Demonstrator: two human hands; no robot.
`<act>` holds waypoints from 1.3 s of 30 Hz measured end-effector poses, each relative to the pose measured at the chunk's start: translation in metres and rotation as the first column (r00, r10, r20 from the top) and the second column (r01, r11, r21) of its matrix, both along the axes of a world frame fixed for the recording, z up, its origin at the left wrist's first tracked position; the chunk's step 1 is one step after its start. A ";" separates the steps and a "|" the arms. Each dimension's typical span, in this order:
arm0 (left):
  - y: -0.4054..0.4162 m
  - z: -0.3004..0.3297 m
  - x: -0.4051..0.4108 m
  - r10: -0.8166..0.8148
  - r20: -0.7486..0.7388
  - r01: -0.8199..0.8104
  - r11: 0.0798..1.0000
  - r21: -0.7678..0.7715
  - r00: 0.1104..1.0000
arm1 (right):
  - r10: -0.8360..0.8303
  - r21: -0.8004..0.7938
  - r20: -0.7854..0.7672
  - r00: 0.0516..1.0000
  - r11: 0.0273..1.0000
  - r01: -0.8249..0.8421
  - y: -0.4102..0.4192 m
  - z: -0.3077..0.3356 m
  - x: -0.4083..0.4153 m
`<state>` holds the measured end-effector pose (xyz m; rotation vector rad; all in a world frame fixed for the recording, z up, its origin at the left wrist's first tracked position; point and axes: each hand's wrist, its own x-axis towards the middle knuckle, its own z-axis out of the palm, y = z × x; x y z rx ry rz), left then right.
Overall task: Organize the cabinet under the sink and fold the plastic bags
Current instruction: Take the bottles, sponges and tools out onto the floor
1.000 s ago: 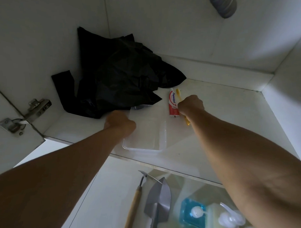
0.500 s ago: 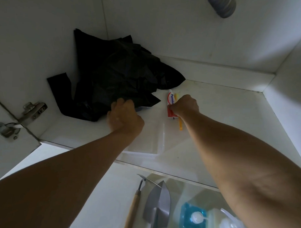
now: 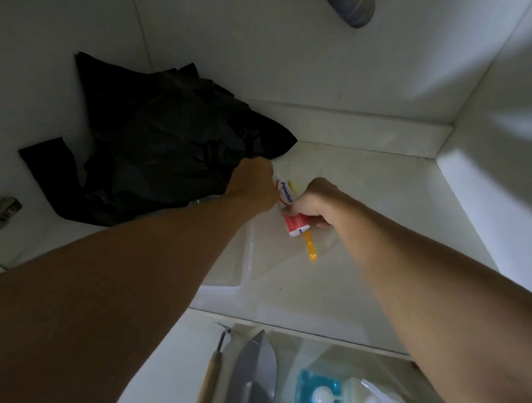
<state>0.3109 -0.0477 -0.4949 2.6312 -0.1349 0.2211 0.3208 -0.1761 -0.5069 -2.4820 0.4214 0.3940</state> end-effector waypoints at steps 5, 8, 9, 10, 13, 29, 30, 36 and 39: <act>-0.026 0.003 0.020 0.041 -0.171 -0.044 0.999 -0.014 0.984 | 0.117 0.021 -0.064 0.991 0.993 -0.116 -0.021 -0.004 -0.017; -0.037 -0.003 0.022 0.056 -0.279 -0.070 0.997 -0.039 0.959 | 0.116 -0.013 -0.028 0.993 0.993 -0.116 -0.031 -0.006 -0.026; -0.041 -0.005 0.021 0.073 -0.293 -0.085 0.996 -0.025 0.953 | 0.096 -0.018 -0.008 0.995 0.995 -0.096 -0.035 -0.006 -0.028; -0.043 -0.007 0.020 0.100 -0.294 -0.109 0.994 -0.014 0.950 | 0.075 -0.021 0.006 0.997 0.997 -0.074 -0.037 -0.006 -0.030; -0.049 -0.009 0.016 0.164 -0.329 -0.188 0.981 -0.042 0.930 | 0.044 -0.024 0.031 0.999 0.999 -0.043 -0.042 -0.005 -0.035; -0.045 0.016 -0.049 0.052 -0.470 -0.203 0.939 -0.277 0.881 | -0.142 0.108 0.028 0.989 0.984 0.139 -0.057 0.019 -0.094; -0.043 0.020 -0.057 0.047 -0.472 -0.201 0.938 -0.283 0.880 | -0.147 0.124 0.022 0.989 0.982 0.144 -0.056 0.022 -0.101; -0.026 0.039 -0.122 0.002 -0.500 -0.181 0.933 -0.310 0.866 | -0.140 0.211 0.008 0.990 0.968 0.135 -0.043 0.048 -0.158; -0.013 0.036 -0.166 -0.005 -0.525 -0.197 0.924 -0.329 0.851 | -0.128 0.247 -0.020 0.992 0.960 0.129 -0.033 0.057 -0.201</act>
